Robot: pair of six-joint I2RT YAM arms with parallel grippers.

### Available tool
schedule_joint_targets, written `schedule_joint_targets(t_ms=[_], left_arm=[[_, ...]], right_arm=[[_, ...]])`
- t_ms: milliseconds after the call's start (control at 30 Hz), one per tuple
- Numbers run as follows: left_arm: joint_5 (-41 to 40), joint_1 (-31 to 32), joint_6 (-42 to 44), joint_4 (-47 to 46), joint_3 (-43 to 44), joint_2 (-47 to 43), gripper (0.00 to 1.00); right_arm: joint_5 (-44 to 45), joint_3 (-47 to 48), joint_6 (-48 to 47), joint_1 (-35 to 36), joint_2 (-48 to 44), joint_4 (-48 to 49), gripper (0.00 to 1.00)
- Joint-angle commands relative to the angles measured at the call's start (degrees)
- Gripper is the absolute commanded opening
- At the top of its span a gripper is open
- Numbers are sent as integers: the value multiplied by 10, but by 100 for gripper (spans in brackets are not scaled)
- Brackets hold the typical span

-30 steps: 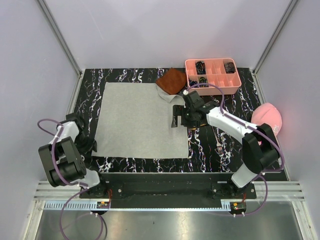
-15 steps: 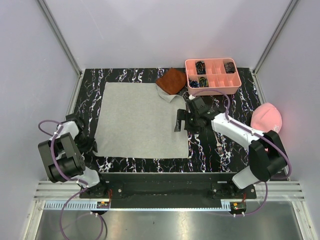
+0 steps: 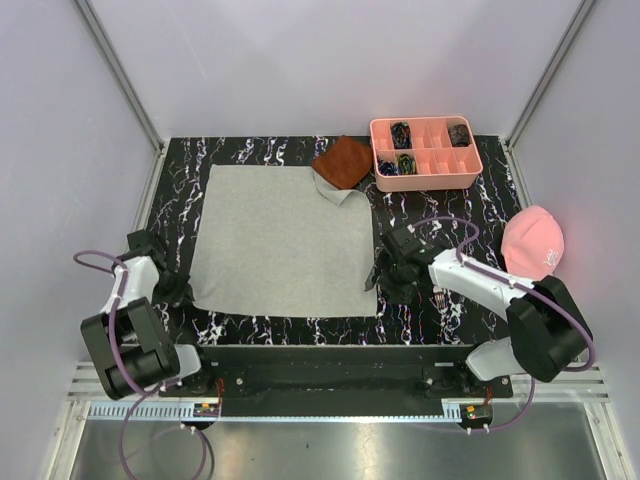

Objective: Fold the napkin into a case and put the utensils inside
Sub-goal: Pick up the flattened napkin from the center of the board.

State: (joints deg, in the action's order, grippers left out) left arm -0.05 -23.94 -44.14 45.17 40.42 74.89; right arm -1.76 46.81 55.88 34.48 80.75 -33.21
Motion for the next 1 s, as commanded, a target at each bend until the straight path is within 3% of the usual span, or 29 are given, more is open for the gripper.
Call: schedule_joint_targets(t_ms=[0,200,333,633,767,867,967], left_arm=[[26,-1,8,-15,-10,-47,0],[28,-1,13,-17,-18,-92,0],[32,-1,6,-21,-28,-120,0],[41,-1,8,-23,-29,-125,0],[38,-1,8,-22,-31,-132,0],[35,0,7,-22,-32,-137,0],[32,0,9,-23,-28,-143,0]], right_arm=[[68,2,101,48,-3,-33,71],[105,8,155,82,27,-63,67],[106,24,171,94,62,-64,56],[106,45,181,110,107,-59,55],[96,33,197,112,113,-49,49],[96,22,208,110,117,-42,40],[105,18,201,111,117,-30,20]])
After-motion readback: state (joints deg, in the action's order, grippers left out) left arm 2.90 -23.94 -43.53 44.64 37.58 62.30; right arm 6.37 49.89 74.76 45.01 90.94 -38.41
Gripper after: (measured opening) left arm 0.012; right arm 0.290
